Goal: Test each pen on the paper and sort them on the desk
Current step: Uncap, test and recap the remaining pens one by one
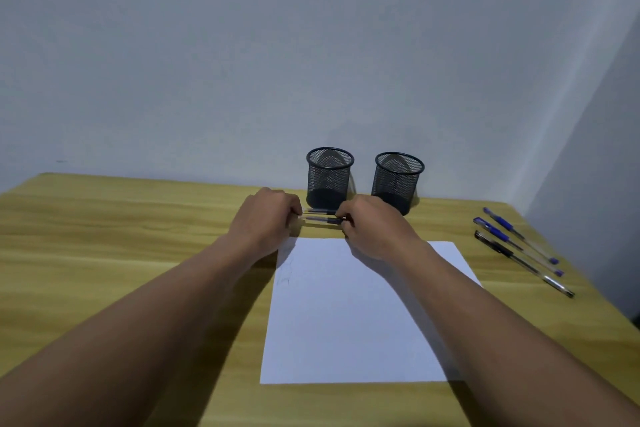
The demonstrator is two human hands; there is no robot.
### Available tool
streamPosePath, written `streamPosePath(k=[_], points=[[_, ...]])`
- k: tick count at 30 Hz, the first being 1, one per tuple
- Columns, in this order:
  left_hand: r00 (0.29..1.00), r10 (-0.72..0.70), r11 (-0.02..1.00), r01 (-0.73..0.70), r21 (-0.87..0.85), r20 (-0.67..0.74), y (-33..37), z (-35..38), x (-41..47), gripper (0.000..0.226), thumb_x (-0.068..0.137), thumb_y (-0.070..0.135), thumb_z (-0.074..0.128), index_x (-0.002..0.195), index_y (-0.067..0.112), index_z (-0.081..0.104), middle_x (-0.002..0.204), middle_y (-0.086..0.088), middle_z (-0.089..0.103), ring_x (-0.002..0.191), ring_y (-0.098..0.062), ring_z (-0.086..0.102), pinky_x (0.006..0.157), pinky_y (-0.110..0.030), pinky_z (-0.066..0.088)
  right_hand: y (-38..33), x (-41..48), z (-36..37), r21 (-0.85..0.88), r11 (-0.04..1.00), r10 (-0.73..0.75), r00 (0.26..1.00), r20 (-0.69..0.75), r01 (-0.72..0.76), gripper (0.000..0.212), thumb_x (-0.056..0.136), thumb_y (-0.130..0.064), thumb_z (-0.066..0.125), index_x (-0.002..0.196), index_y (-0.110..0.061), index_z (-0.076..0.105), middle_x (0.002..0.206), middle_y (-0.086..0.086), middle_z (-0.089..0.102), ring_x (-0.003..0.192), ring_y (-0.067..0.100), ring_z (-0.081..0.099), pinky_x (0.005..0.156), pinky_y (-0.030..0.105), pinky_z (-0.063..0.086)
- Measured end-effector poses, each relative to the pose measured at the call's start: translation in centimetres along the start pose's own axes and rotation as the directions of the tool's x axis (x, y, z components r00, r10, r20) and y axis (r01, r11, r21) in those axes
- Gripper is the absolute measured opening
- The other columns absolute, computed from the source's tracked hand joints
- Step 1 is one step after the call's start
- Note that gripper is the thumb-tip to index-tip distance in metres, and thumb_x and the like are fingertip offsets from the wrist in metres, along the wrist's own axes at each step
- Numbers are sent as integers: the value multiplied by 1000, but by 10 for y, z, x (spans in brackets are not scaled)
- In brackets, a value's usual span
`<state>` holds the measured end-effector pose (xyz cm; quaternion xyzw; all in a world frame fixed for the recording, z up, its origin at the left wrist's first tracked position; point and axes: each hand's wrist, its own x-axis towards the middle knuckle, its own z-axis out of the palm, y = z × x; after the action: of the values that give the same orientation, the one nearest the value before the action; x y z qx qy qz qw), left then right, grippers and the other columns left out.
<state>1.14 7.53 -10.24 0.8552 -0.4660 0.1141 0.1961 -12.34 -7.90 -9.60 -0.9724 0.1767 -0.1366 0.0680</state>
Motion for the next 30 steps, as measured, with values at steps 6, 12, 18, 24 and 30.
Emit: streamPosePath(k=[6, 12, 18, 24, 30], points=[[989, 83, 996, -85, -10, -122, 14, -31, -3, 22, 92, 12, 61, 109, 21, 71, 104, -2, 70, 102, -29, 56, 81, -41, 48, -15, -11, -26, -5, 999, -51, 988, -146, 51, 20, 96, -29, 60, 103, -20, 77, 97, 2, 60, 106, 29, 56, 75, 37, 44], [906, -105, 958, -19, -286, -411, 28, -53, -32, 32, 94, 24, 61, 126, 22, 58, 110, 4, 65, 101, -16, 57, 86, -33, 46, -32, -35, -47, 276, 955, 180, 956, -234, -112, 11, 84, -29, 62, 82, -18, 65, 70, -3, 67, 79, 25, 66, 68, 38, 53], [981, -192, 711, 166, -683, 38, 39, -57, -54, 19, 95, 33, 62, 101, 20, 75, 94, 4, 75, 89, -12, 70, 80, -26, 54, -54, -59, -59, 814, 560, 426, 896, -122, -155, 6, 85, -17, 71, 81, -12, 70, 78, 3, 75, 76, 18, 70, 72, 39, 58], [958, -232, 246, 227, -942, 170, 51, -69, -64, 17, 91, 4, 67, 104, -6, 72, 87, -14, 70, 76, -17, 69, 74, -24, 59, -70, -76, -55, 994, 38, 396, 915, 76, -99, 8, 89, -6, 71, 82, -10, 69, 72, 5, 73, 65, 12, 70, 59, 23, 58], [960, -242, 293, 210, -933, 140, 40, -84, -66, 7, 88, -1, 69, 92, 1, 75, 78, -8, 73, 71, -14, 69, 71, -20, 58, -80, -75, -50, 994, -95, 354, 932, 84, -53, 6, 90, -2, 72, 85, -6, 73, 74, 10, 73, 67, 15, 70, 65, 22, 61]])
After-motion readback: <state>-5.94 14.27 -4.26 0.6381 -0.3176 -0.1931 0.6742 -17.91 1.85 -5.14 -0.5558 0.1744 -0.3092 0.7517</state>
